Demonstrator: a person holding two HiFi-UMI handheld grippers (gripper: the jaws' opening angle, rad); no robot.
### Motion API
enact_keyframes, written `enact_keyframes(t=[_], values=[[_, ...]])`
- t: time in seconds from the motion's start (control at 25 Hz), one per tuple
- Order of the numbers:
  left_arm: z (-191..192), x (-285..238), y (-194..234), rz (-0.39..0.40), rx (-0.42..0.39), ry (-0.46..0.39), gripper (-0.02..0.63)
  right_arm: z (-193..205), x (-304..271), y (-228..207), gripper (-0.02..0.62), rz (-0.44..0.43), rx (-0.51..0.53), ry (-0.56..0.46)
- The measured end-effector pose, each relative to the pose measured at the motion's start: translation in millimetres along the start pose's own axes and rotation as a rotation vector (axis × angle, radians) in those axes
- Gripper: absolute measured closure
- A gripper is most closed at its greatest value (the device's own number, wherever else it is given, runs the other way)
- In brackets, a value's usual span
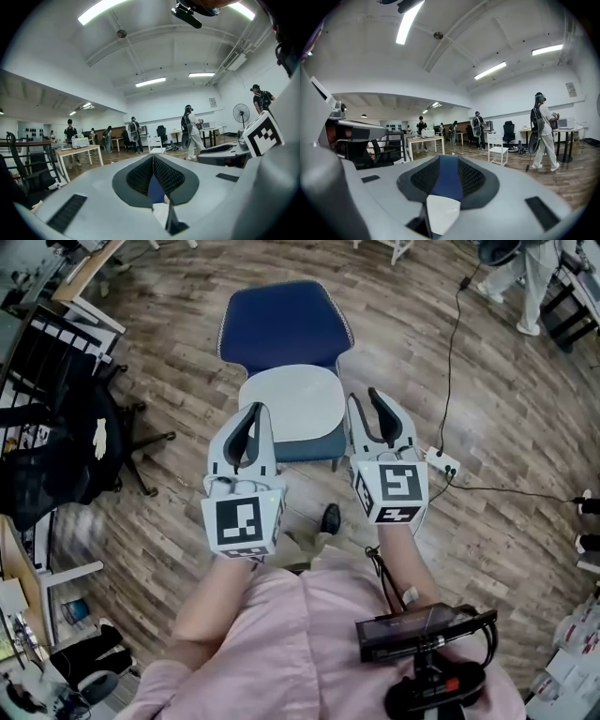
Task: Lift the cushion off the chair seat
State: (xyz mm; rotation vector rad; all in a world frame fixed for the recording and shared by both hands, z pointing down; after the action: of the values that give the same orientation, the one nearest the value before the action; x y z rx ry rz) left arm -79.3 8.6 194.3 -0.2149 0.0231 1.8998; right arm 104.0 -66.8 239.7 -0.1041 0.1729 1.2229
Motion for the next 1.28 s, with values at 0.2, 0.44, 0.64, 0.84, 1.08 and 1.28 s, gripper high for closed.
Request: enact_keyframes(t=[0.2,0.44,0.64,0.84,1.08,1.28], values=[[-8.0,-13.3,16.2,-0.053,0.001,-0.013,0.592,-16.3,-29.6,-8.8,0.477,-0.011,0.008,-0.027],[4.6,-27.8,37.3,-0.068,0.035,0.008,0.592,-9.7,-59.4,-5.9,0.477,-0.012,0.019,0.006],[23.5,-54.0,61.4,-0.049,0.063,0.041,0.592,4.5,-91.6,-0.4,0.477,-0.007,0.029,0.056],[44.7,-92.6,90.8,-0.018,0.094,0.089,0.592,21.3,-133.7,-0.4,0.477,0.015,0.023,0.12],[85.0,-135.0,114.7,0.017,0.143,0.17,0.592,60.1,-171.2,-0.2,0.477,0.032,0.007,0.216],[121.2,-160.2,123.8,0.04,0.173,0.243,0.592,98.6,-190.9,-7.3,0.476,0.053,-0.005,0.297]])
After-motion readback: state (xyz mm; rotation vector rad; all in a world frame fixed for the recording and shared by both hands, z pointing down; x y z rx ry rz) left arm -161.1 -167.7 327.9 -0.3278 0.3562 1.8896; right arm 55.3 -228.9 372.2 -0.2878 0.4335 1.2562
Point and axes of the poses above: the fingertips, and each gripper's own axes: x backward along the fingers, y to its left, z out of its underside, the point moved 7 cm from there along x, backward along the fingers, and after that the axes turned 15 degrees about z, right-handed, at the moved point
